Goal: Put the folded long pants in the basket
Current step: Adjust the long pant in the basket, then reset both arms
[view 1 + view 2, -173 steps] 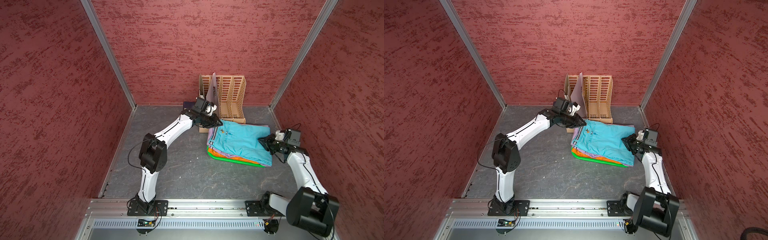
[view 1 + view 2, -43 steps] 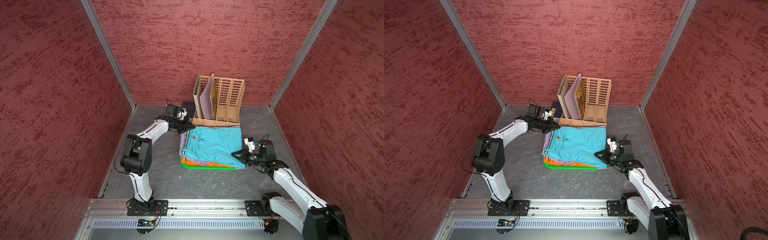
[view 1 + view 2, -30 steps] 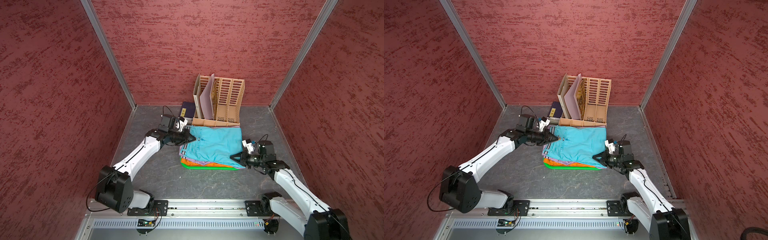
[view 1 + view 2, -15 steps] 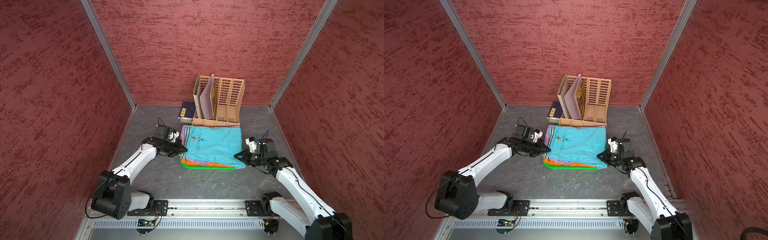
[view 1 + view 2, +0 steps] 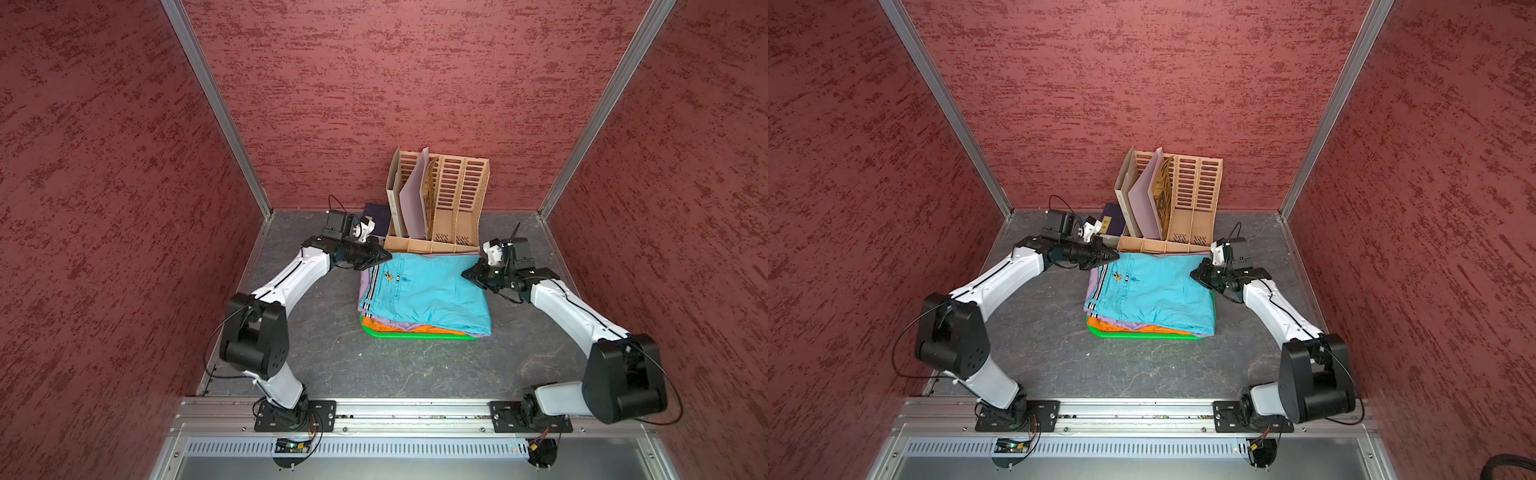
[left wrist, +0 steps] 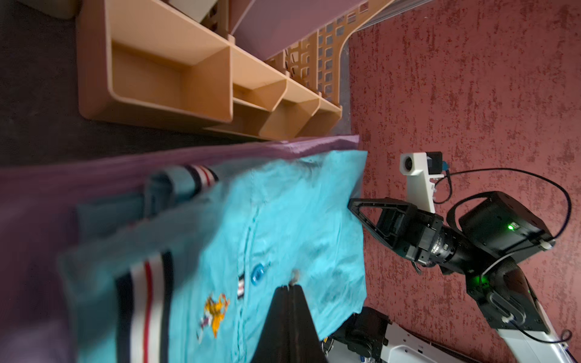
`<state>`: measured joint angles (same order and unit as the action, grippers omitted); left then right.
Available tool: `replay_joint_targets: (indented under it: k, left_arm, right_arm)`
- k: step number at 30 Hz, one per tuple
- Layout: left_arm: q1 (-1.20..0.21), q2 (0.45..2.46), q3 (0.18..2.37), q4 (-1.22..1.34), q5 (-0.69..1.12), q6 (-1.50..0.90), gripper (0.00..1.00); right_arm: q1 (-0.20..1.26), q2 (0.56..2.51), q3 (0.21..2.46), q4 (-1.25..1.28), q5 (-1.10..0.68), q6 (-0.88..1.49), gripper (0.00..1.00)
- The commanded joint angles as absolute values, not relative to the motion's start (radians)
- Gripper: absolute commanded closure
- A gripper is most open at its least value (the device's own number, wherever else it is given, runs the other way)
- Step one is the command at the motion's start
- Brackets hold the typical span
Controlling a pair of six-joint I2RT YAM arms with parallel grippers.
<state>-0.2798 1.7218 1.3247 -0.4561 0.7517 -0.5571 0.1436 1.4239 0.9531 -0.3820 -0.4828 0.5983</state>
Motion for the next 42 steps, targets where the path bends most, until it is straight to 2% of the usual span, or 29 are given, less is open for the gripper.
replay_joint_targets:
  k: [1,7,12,13,14,15,16,18,19,22,24,30,34,35,39,42]
  left_arm:
    - [-0.24,1.802,1.348,-0.423,0.756,-0.562,0.98]
    - [-0.159,1.805,1.258,-0.402,0.724,-0.559,0.99]
    - [-0.118,1.653,1.218,-0.444,0.644,-0.533,0.87]
    - [-0.111,1.608,1.208,-0.45,0.601,-0.522,0.8]
    - [-0.109,1.567,1.192,-0.454,0.55,-0.51,0.68]
    - [-0.107,1.509,1.166,-0.448,0.481,-0.494,0.52]
    - [-0.107,1.455,1.13,-0.435,0.395,-0.481,0.38]
    - [-0.111,1.347,1.048,-0.379,0.209,-0.451,0.13]
    - [-0.118,1.292,0.987,-0.34,0.088,-0.426,0.0]
    - [-0.141,1.164,0.824,-0.207,-0.226,-0.334,0.0]
    - [-0.14,1.118,0.731,-0.099,-0.318,-0.255,0.0]
    - [-0.128,1.134,0.5,0.243,-0.425,-0.093,0.0]
    - [-0.091,1.216,0.364,0.545,-0.348,-0.034,0.0]
    - [-0.078,1.258,0.327,0.674,-0.299,-0.001,0.0]
    - [-0.035,1.377,0.341,0.832,-0.203,0.005,0.0]
    - [0.004,1.559,0.35,0.998,-0.128,-0.004,0.0]
  right_arm:
    - [0.083,1.435,0.961,-0.357,-0.383,0.557,1.0]
    - [-0.014,1.422,0.896,-0.333,-0.427,0.541,1.0]
    - [-0.052,1.37,0.951,-0.402,-0.404,0.477,1.0]
    - [-0.054,1.357,0.965,-0.417,-0.394,0.465,0.99]
    - [-0.054,1.349,0.977,-0.43,-0.378,0.455,0.97]
    - [-0.056,1.336,0.987,-0.44,-0.346,0.444,0.87]
    - [-0.057,1.321,0.985,-0.437,-0.302,0.437,0.71]
    - [-0.06,1.288,0.959,-0.402,-0.199,0.426,0.48]
    - [-0.06,1.271,0.939,-0.379,-0.143,0.422,0.4]
    - [-0.06,1.209,0.842,-0.274,0.044,0.42,0.22]
    - [-0.06,1.176,0.75,-0.156,0.132,0.395,0.15]
    - [-0.058,1.146,0.484,0.246,0.226,0.256,0.07]
    - [-0.057,1.232,0.334,0.615,0.181,0.198,0.07]
    - [-0.056,1.249,0.335,0.639,0.181,0.195,0.06]
    - [-0.053,1.375,0.345,0.836,0.15,0.128,0.04]
    - [-0.025,1.421,0.385,0.807,0.161,0.097,0.03]
